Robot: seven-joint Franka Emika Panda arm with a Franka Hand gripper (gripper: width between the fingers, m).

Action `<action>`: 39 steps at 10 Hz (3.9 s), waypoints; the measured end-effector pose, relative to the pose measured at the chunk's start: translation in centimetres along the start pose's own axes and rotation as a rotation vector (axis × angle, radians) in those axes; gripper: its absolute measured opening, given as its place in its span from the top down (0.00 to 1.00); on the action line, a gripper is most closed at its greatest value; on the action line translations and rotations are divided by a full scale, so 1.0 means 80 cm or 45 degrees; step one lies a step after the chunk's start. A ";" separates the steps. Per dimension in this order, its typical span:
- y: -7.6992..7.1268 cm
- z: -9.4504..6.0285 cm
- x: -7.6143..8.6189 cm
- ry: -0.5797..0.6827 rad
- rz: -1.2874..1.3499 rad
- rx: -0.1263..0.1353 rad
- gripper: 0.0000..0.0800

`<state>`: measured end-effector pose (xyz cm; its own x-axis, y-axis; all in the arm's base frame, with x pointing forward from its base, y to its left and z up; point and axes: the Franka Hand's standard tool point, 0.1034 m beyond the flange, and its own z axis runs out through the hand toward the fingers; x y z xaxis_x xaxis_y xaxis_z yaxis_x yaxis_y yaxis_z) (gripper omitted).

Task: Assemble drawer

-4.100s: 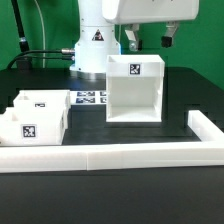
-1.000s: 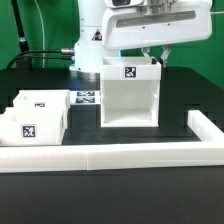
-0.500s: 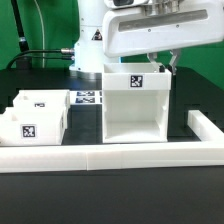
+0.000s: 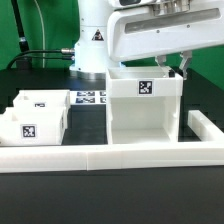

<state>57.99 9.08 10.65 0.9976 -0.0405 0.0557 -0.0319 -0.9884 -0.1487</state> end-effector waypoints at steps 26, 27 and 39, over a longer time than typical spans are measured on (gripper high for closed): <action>0.002 0.006 0.084 0.084 1.934 0.152 0.94; 0.002 0.006 0.084 0.072 1.935 0.145 0.93; 0.041 -0.061 0.044 0.114 1.415 0.163 0.19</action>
Offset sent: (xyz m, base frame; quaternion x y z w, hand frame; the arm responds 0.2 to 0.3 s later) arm -0.0068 -0.0287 -0.0473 -0.0504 0.0066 0.2433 0.9686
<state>61.12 4.96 15.14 0.4112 -0.9060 -0.1007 -0.8899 -0.3750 -0.2599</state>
